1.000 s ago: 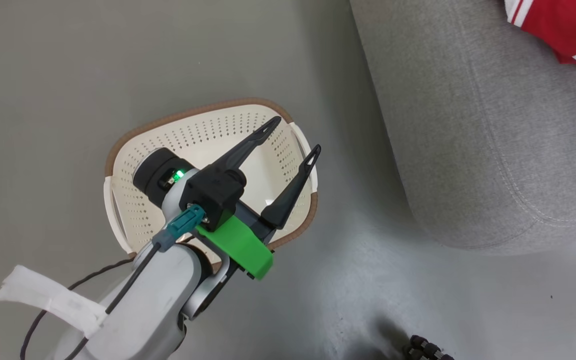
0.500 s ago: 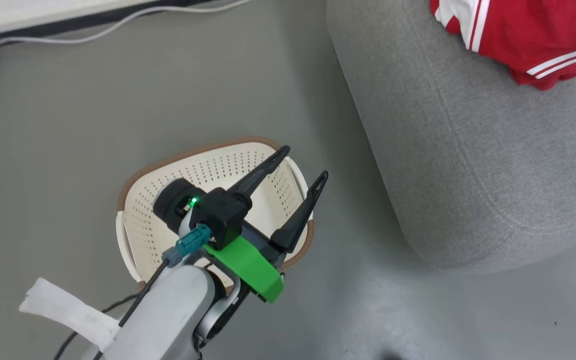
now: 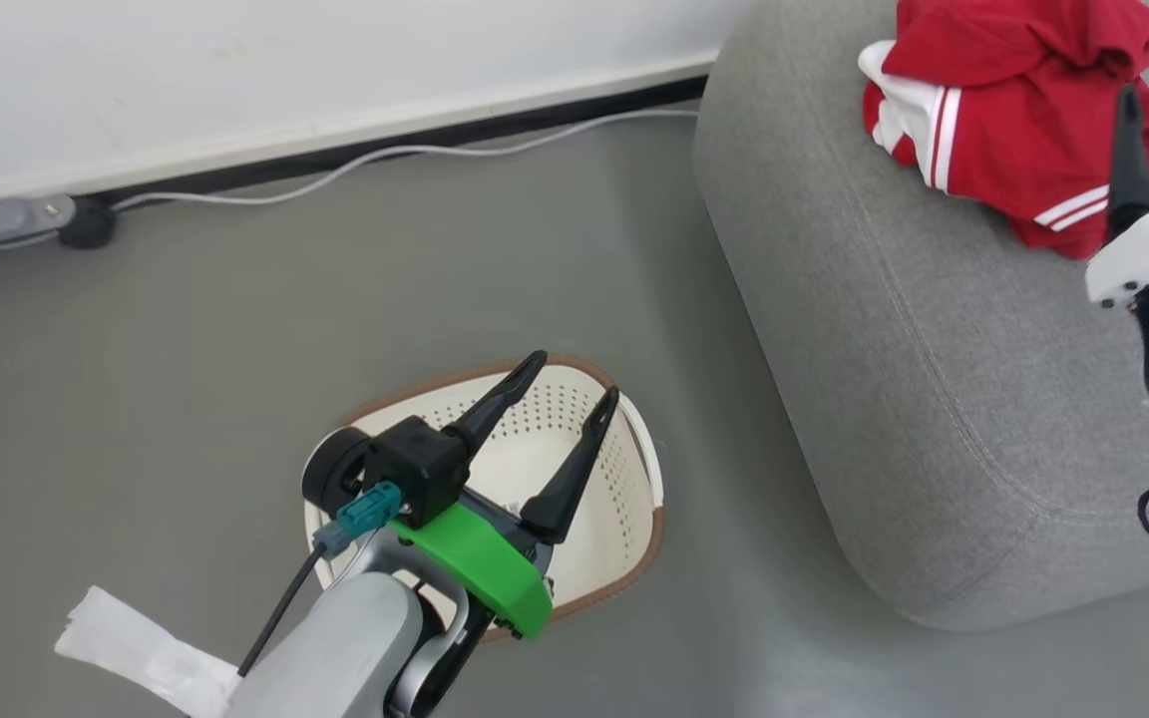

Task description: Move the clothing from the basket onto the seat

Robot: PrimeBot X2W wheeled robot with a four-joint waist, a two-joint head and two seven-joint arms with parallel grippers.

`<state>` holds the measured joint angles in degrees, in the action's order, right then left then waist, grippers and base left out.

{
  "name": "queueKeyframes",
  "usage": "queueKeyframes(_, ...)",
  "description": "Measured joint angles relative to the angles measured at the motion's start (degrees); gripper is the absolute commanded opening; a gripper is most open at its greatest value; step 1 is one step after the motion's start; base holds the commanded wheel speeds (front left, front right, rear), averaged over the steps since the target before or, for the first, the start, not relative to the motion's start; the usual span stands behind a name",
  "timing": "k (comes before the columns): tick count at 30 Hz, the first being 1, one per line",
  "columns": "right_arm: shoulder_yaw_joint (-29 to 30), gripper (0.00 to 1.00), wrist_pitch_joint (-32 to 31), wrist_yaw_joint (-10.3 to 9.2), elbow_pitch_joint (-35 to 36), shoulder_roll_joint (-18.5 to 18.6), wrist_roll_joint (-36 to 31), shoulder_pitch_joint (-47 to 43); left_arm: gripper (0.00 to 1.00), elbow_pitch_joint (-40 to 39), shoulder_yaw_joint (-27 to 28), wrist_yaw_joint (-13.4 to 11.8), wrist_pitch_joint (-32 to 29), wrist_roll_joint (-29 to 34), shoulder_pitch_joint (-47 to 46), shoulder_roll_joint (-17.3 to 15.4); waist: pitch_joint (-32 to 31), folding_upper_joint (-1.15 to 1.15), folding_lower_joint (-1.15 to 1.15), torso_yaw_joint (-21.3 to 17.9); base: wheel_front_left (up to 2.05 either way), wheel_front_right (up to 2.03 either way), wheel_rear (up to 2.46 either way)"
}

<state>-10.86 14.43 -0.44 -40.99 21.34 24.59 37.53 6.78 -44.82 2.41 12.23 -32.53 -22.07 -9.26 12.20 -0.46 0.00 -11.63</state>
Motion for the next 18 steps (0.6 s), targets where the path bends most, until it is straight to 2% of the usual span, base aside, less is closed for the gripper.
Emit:
queueKeyframes(8,-1.3,1.0,0.0,0.94,3.8,-3.0,0.0,-4.8,1.0,2.0,2.7,-1.5,0.6,-1.6,2.6,-0.4,-4.5,0.0,0.0,3.5,0.0,0.0,0.0)
queueKeyframes(13,-2.2,1.0,0.0,1.03,5.9,-4.5,-0.4,-8.1,1.0,3.4,5.2,-3.5,1.0,-2.1,4.3,-1.0,-7.0,0.0,0.0,5.5,0.0,0.0,0.0)
queueKeyframes(18,-2.4,1.0,0.0,0.87,8.2,-6.3,-0.4,-11.5,1.0,4.6,8.8,-5.6,1.5,-2.3,6.3,-2.9,-9.2,0.0,0.0,7.3,0.0,0.0,0.0)
